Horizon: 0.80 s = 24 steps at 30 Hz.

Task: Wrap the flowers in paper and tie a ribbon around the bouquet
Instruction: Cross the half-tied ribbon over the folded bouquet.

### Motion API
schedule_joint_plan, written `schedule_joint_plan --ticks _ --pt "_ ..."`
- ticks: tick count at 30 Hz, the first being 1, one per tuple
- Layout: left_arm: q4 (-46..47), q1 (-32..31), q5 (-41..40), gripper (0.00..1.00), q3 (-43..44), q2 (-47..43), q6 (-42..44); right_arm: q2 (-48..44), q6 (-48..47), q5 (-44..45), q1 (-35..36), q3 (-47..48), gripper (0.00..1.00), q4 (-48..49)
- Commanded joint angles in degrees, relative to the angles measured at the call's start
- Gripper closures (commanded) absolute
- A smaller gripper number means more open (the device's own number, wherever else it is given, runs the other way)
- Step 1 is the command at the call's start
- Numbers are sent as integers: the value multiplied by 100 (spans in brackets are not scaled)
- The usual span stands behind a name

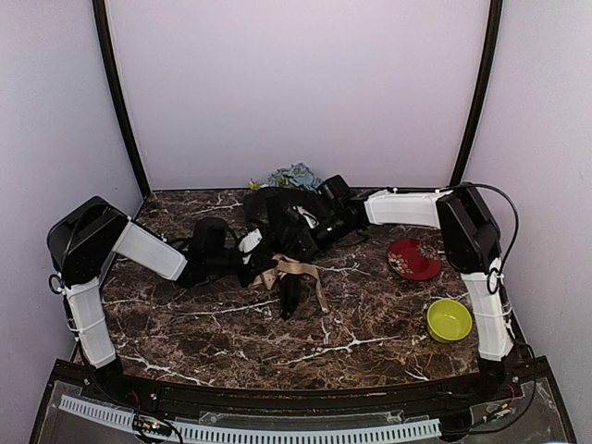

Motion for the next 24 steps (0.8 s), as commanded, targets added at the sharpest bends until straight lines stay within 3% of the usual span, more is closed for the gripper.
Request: schedule_joint_plan --ticks 1,11,24 --pt "271 -35 56 100 -132 -324 -5 133 -77 -257 -25 247 90 -26" --pt "326 -35 38 100 -132 -332 -20 486 -588 -610 -3 722 86 -755" --pt "302 -34 24 100 -116 -325 -11 391 -285 -1132 18 522 84 -155"
